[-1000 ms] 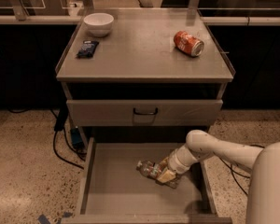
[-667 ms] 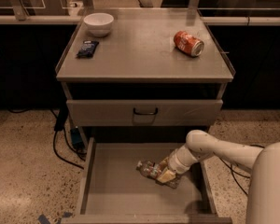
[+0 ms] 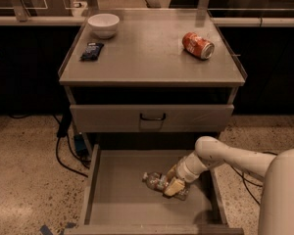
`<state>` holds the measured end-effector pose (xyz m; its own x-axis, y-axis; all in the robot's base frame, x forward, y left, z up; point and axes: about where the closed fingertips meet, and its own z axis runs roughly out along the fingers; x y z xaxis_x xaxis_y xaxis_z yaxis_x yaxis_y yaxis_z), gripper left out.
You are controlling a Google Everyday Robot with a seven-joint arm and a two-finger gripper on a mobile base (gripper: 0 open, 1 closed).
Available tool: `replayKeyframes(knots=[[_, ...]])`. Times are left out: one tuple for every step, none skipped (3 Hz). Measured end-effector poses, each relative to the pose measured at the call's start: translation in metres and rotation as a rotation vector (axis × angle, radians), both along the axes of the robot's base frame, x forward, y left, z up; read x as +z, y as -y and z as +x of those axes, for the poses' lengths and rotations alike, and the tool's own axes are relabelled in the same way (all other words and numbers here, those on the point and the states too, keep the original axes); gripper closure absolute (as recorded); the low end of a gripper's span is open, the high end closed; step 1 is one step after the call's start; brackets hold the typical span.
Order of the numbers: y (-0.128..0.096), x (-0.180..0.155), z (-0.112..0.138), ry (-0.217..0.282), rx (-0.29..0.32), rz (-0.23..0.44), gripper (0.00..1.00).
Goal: Place water bottle into middle drawer
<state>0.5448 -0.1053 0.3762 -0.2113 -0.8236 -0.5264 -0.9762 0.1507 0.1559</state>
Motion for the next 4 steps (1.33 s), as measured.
replayKeyframes(knots=[[0.0,0.0,0.0,0.0,0.0,0.0,0.0],[0.0,0.0,0.0,0.0,0.0,0.0,0.0],[0.0,0.014,-0.006,0.019,-0.009,-0.012,0.0],[0.007,0.041,-0.016,0.078,-0.046,-0.012,0.0]])
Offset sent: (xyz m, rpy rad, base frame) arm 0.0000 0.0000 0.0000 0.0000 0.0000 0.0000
